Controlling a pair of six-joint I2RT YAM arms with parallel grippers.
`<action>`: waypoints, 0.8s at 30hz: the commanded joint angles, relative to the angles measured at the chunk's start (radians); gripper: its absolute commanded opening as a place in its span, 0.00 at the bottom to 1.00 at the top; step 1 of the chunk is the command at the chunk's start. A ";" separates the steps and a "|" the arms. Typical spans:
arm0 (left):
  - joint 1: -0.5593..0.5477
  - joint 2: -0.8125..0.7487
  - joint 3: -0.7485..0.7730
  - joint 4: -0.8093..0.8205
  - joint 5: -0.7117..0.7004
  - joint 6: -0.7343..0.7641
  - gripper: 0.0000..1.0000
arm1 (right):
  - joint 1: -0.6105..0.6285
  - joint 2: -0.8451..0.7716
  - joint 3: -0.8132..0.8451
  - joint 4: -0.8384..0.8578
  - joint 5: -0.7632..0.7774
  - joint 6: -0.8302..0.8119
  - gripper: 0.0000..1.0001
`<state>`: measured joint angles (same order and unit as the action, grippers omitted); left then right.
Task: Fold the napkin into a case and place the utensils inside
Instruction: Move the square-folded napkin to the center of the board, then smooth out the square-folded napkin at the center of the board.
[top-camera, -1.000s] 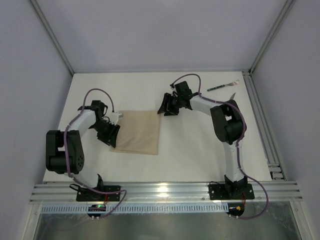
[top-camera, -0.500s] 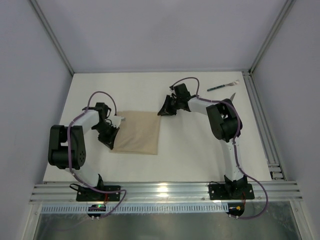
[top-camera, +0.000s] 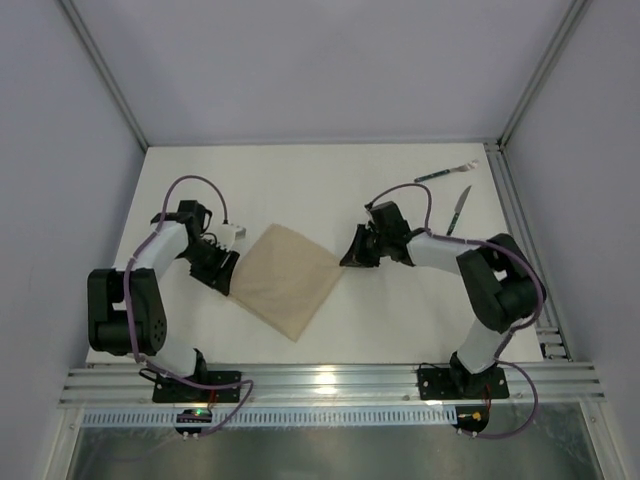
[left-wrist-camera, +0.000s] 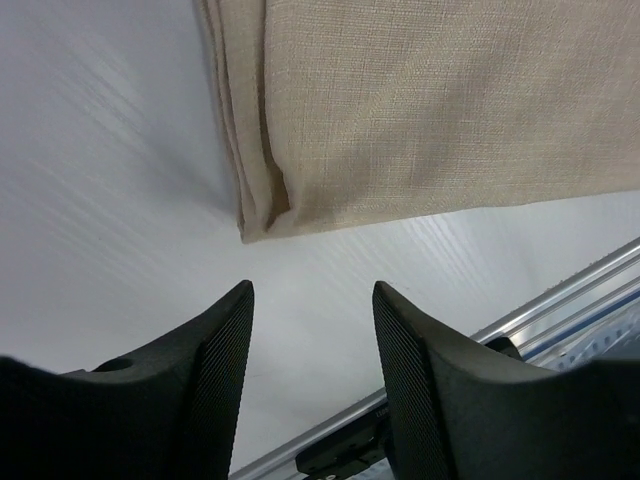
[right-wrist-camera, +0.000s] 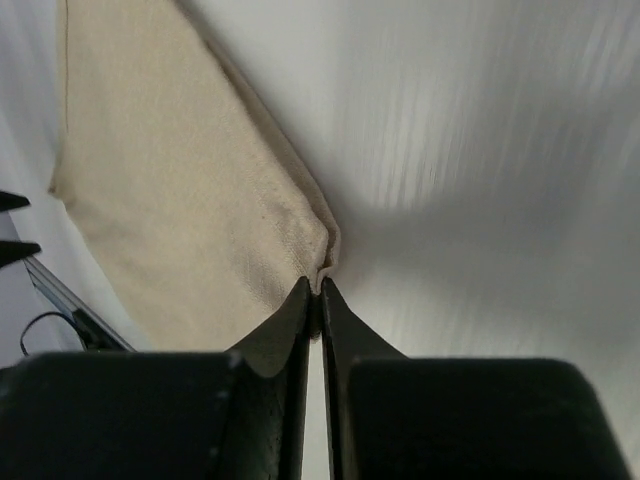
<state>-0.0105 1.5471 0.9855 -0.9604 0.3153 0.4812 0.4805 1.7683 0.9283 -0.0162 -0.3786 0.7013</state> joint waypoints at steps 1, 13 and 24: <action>0.007 -0.050 0.045 -0.032 0.079 0.034 0.54 | 0.082 -0.165 -0.123 -0.049 0.092 0.006 0.10; 0.006 -0.012 0.048 0.055 0.058 -0.009 0.50 | 0.102 -0.082 0.373 -0.441 0.205 -0.361 0.47; 0.006 0.047 0.021 0.169 0.013 -0.036 0.47 | 0.116 0.445 0.911 -0.502 0.072 -0.402 0.40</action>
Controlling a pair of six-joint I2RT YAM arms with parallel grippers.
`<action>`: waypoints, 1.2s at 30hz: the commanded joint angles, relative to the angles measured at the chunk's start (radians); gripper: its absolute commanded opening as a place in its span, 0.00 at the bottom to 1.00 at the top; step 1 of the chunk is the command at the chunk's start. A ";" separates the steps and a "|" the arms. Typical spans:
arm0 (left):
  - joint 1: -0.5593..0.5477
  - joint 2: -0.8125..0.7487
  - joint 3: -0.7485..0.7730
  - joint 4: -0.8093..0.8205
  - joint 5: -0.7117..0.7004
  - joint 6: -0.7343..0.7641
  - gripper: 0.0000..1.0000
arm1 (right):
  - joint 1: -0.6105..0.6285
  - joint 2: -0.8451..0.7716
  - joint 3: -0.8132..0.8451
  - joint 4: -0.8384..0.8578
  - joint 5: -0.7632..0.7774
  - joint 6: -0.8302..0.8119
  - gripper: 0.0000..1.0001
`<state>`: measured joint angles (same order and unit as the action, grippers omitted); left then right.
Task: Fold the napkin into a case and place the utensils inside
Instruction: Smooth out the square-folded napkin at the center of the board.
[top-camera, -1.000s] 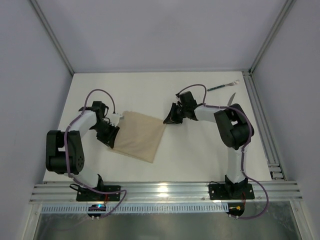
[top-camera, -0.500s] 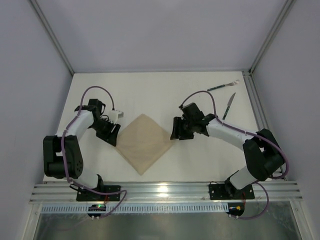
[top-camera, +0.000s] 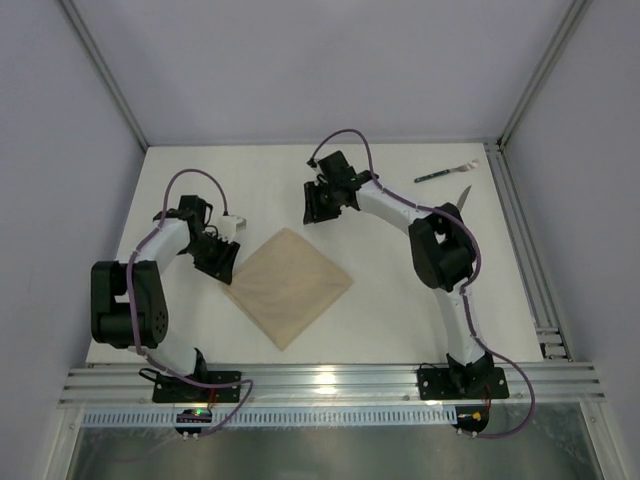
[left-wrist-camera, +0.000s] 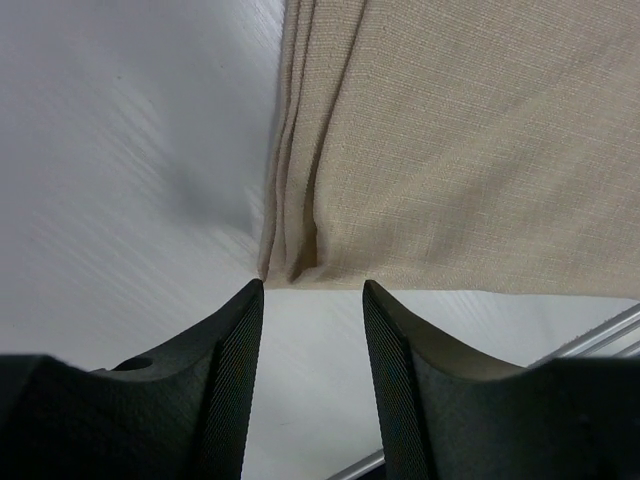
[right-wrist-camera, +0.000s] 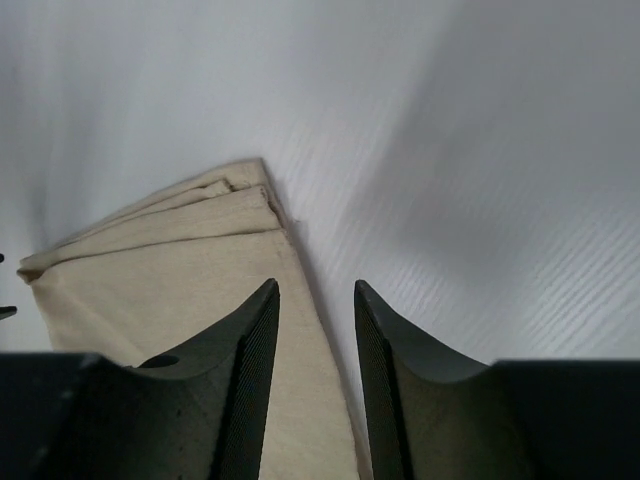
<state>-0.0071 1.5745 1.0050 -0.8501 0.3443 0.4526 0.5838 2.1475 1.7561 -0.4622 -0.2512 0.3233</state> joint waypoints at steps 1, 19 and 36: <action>0.002 0.028 0.000 0.071 -0.014 -0.009 0.47 | 0.020 0.090 0.123 -0.061 -0.063 -0.023 0.41; 0.002 0.068 -0.017 0.121 0.004 -0.020 0.17 | 0.051 0.239 0.154 -0.041 -0.119 0.029 0.24; 0.002 -0.018 -0.017 0.072 0.030 -0.003 0.00 | 0.096 0.101 0.169 -0.003 -0.060 0.020 0.04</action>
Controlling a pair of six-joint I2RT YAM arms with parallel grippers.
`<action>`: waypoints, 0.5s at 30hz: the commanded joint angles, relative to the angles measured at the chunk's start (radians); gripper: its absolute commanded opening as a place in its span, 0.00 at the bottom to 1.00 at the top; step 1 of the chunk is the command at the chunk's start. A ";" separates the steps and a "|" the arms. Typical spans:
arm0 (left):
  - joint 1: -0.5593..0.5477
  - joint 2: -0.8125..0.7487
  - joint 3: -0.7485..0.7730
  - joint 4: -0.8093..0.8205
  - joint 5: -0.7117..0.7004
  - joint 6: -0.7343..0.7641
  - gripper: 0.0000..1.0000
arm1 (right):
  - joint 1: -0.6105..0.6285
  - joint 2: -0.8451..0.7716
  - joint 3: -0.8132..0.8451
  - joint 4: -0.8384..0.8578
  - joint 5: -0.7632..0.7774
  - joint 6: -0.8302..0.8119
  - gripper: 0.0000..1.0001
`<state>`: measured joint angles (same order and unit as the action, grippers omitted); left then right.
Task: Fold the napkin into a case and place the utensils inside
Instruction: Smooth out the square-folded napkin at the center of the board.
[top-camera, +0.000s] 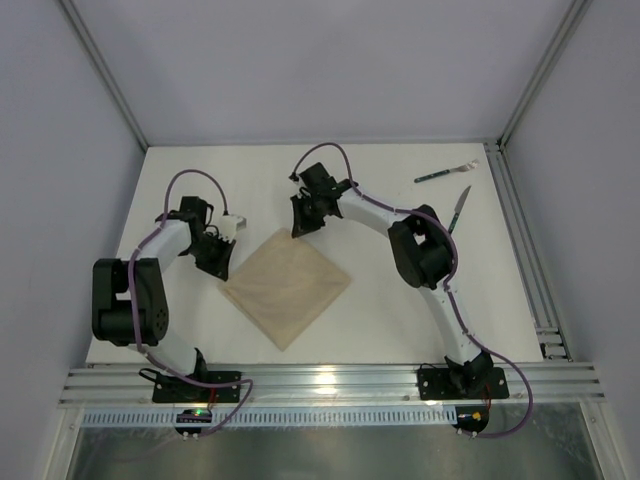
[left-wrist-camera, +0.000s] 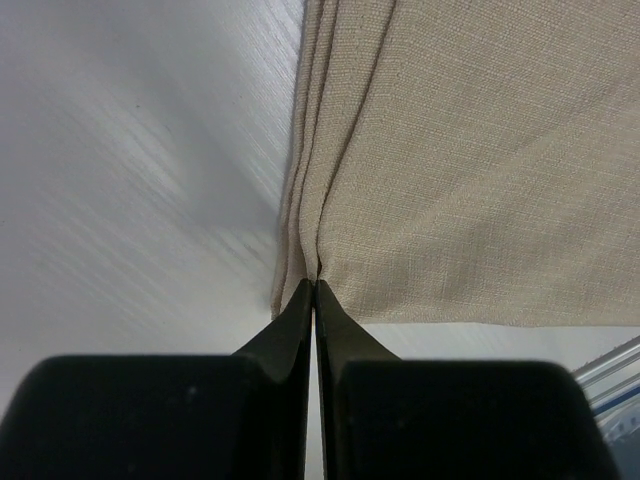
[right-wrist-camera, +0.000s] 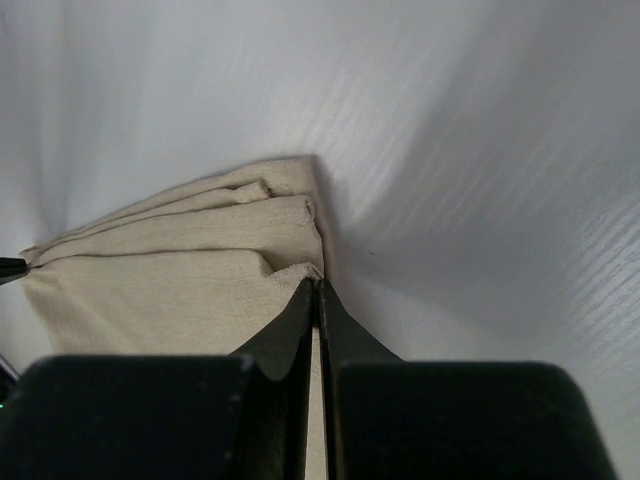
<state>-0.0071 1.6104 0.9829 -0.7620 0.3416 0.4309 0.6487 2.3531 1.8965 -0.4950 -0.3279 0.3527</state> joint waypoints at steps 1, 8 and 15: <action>0.004 -0.058 0.008 -0.028 0.034 0.019 0.00 | 0.037 -0.110 0.029 0.035 0.016 -0.006 0.04; 0.002 -0.116 0.025 -0.100 0.068 0.023 0.00 | 0.040 -0.150 0.015 0.105 0.021 0.031 0.04; 0.045 -0.150 0.023 -0.163 0.037 0.051 0.00 | 0.037 -0.060 0.067 0.107 0.023 0.075 0.04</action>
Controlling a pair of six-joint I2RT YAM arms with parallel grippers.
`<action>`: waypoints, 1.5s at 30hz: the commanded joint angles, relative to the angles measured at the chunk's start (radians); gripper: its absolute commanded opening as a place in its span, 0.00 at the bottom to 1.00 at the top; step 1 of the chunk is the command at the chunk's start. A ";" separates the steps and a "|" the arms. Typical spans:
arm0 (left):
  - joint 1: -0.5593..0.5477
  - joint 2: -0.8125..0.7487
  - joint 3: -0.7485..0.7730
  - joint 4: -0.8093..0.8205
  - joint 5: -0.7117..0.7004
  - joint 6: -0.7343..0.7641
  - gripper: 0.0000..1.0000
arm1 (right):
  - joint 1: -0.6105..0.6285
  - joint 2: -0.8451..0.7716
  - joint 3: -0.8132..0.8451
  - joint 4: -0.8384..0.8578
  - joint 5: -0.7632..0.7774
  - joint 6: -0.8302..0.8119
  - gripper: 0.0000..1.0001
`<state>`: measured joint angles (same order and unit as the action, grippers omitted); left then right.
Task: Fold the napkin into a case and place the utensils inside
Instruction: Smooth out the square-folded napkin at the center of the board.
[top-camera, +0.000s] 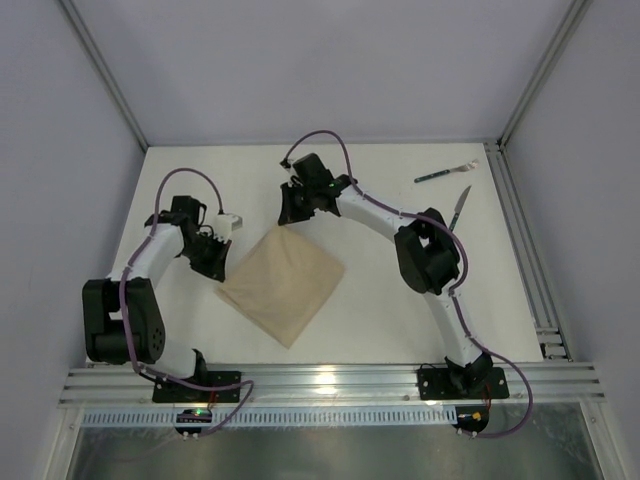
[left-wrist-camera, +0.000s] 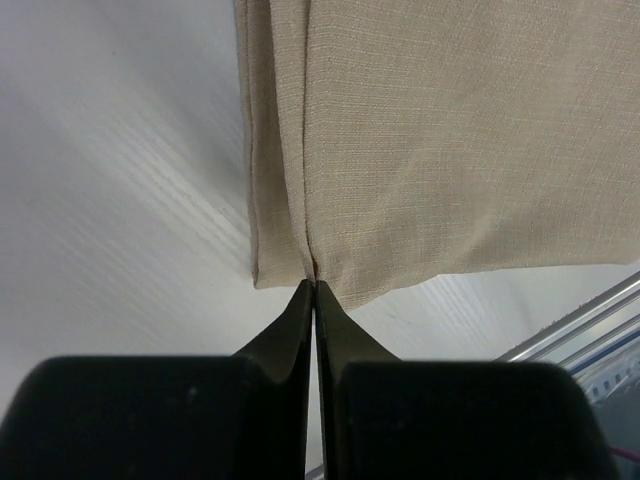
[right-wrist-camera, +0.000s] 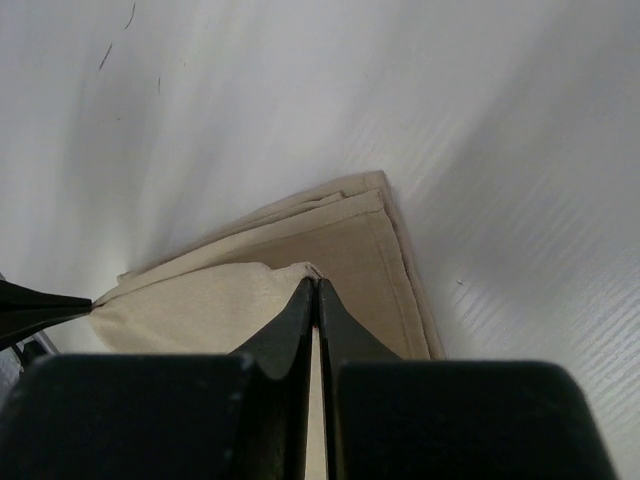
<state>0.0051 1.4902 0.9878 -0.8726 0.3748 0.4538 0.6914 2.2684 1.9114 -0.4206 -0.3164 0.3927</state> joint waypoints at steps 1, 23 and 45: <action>0.039 -0.030 0.009 -0.049 -0.007 0.032 0.00 | -0.007 0.046 0.052 0.039 0.008 0.044 0.04; 0.088 0.064 -0.115 0.083 -0.157 0.066 0.00 | -0.029 0.094 0.083 0.065 -0.006 0.117 0.49; 0.087 0.088 -0.158 0.188 -0.220 0.054 0.08 | -0.047 -0.481 -0.793 0.137 0.036 0.032 0.69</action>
<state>0.0864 1.5635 0.8677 -0.8032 0.2268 0.4973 0.6449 1.7832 1.1618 -0.3515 -0.2310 0.3992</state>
